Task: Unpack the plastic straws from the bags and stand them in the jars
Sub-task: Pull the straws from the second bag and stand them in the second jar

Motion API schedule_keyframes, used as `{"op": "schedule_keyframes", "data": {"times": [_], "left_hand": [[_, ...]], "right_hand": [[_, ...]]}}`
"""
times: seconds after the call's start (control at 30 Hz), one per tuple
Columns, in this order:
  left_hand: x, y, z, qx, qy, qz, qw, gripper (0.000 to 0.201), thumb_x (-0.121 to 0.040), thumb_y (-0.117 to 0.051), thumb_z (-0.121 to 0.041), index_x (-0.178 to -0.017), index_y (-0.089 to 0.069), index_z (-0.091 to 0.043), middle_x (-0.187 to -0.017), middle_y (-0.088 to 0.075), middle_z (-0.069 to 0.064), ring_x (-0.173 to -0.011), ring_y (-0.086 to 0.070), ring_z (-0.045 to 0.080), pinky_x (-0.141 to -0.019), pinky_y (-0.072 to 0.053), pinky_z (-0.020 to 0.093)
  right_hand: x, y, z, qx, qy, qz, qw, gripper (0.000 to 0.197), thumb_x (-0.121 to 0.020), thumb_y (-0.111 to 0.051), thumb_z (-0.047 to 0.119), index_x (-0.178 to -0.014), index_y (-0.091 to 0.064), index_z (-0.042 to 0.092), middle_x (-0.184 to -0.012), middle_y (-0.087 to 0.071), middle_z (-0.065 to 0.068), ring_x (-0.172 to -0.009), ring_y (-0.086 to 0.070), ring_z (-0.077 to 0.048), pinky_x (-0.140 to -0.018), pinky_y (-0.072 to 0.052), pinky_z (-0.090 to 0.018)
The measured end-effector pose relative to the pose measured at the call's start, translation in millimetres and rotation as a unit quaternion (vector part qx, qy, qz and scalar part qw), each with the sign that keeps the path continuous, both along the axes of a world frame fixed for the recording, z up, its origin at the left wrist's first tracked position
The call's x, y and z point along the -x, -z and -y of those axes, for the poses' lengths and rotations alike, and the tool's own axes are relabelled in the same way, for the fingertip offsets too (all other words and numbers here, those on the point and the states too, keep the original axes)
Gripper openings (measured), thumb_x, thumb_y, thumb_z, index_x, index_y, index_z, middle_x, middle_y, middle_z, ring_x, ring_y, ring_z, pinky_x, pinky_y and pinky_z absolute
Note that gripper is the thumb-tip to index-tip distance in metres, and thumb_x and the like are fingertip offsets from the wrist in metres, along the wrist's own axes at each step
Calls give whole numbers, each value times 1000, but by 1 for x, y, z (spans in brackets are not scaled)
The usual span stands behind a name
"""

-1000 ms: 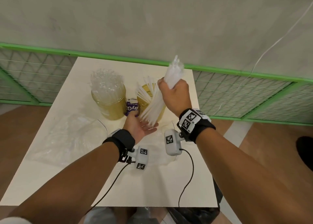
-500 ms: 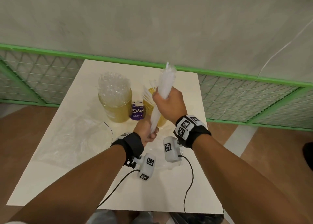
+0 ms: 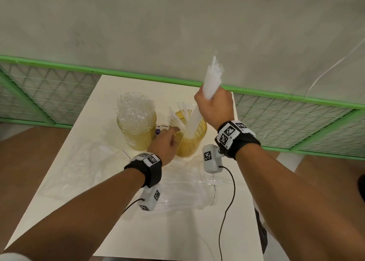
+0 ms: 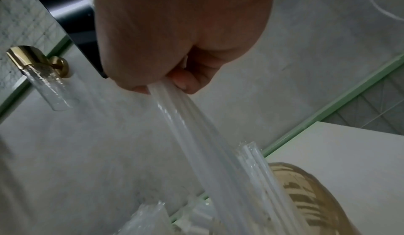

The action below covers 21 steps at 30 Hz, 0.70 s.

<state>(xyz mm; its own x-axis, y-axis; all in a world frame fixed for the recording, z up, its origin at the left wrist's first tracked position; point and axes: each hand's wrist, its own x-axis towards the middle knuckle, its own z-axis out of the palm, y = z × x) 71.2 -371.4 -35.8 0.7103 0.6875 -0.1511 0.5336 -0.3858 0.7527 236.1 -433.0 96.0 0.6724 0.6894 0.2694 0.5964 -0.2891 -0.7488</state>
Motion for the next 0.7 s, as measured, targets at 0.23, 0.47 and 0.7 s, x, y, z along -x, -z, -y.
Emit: {"op": "schedule_keyframes", "data": {"times": [0.23,0.47,0.7], "left_hand": [[-3,10,-10,-57,19,-41,997,37,-96,-50,-17,-130,-56,-28,-132,-38,3,-90,-61,23,-84,-55,39],[-9,18,-14,-68,6,-34,997,28,-95,-55,-21,-123,-57,-28,-127,-38,1,-83,-62,22,-81,-56,39],[-11,22,-14,-83,-2,-7,996,26,-94,-57,-22,-119,-59,-27,-129,-36,0,-93,-61,21,-83,-56,40]], "right_hand": [[-10,56,-13,186,-44,13,981,38,-87,-67,53,-82,-63,16,-75,-66,1,-75,-68,-24,-67,-57,-36],[-27,88,-12,265,-92,-38,959,66,-77,-85,46,-133,-56,24,-133,-54,-1,-115,-61,-23,-94,-52,-35],[-30,85,-23,166,-91,-101,977,54,-84,-81,19,-125,-45,25,-109,-52,2,-89,-66,-19,-71,-48,-25]]}}
